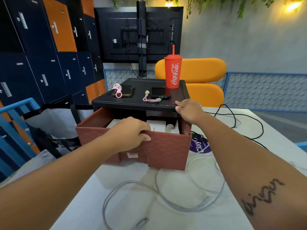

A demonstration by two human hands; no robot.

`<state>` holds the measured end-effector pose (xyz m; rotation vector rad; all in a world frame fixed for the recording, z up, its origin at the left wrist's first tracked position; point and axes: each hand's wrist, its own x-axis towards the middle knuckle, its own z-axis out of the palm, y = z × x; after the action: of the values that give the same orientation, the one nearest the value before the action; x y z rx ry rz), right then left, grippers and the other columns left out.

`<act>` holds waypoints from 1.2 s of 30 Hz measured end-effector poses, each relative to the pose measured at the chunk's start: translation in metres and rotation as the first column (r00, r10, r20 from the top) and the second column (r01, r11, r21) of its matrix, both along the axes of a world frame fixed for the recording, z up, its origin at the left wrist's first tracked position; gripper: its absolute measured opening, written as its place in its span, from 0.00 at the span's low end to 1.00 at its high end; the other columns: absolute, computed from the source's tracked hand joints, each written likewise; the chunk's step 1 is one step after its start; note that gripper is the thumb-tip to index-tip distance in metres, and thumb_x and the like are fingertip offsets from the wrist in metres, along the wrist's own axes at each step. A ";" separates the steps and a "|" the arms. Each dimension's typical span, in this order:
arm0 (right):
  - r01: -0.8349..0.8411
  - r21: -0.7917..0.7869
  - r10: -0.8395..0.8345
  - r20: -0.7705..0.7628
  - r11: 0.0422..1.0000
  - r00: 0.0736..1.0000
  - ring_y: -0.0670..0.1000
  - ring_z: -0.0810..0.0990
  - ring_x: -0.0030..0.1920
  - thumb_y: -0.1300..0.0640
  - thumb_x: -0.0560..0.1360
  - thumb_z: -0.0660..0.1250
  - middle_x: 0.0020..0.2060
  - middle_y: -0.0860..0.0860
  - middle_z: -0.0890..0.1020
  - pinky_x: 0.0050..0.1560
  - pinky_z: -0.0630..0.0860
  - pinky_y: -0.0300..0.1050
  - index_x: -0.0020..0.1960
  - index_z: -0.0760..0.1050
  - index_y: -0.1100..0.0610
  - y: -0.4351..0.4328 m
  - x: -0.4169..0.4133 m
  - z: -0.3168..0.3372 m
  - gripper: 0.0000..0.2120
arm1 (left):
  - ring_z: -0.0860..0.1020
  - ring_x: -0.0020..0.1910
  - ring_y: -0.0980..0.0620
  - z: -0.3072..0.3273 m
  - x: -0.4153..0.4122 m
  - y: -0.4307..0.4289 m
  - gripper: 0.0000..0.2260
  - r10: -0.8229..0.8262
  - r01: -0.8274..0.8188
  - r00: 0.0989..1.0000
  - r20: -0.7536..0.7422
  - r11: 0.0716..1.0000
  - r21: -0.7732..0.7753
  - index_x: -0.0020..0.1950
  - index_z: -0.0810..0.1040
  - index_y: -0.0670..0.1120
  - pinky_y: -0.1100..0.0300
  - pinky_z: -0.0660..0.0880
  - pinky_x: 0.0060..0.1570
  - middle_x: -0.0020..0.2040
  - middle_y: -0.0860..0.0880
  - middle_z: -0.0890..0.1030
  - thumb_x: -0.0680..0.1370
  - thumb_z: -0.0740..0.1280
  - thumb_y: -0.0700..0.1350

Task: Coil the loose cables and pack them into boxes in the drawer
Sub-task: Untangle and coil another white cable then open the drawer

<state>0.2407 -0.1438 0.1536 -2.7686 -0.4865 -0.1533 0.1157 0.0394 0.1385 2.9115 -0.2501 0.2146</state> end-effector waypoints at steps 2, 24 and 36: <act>-0.018 -0.027 0.018 0.004 0.999 1.000 0.52 0.52 0.74 0.53 0.83 0.45 0.73 0.57 0.60 0.70 0.49 0.47 0.75 0.57 0.53 0.000 0.002 -0.001 0.21 | 0.75 0.49 0.48 -0.004 0.008 -0.004 0.08 0.051 -0.052 0.998 0.025 0.999 0.017 0.51 0.78 0.48 0.53 0.73 0.50 0.46 0.51 0.79 0.78 0.64 0.51; -0.152 0.396 0.114 0.118 0.906 0.987 0.56 0.65 0.68 0.50 0.76 0.62 0.67 0.55 0.69 0.69 0.61 0.51 0.71 0.65 0.52 -0.057 -0.091 -0.085 0.25 | 0.48 0.76 0.49 -0.103 -0.031 -0.033 0.26 0.149 -0.151 0.988 -0.032 0.986 -0.070 0.76 0.56 0.50 0.47 0.49 0.74 0.78 0.50 0.47 0.79 0.58 0.54; -0.142 0.137 0.126 0.115 0.980 0.985 0.50 0.71 0.59 0.37 0.67 0.55 0.54 0.45 0.75 0.59 0.58 0.33 0.57 0.79 0.50 -0.117 -0.176 -0.158 0.28 | 0.71 0.46 0.48 -0.152 -0.092 -0.036 0.05 0.316 -0.271 0.943 0.105 0.911 -0.311 0.47 0.80 0.47 0.55 0.68 0.47 0.42 0.53 0.75 0.76 0.65 0.41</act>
<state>0.0649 -0.2604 -0.0043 -2.5855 -0.6600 -0.2926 0.0233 0.0035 -0.0135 2.6240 0.1888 0.4811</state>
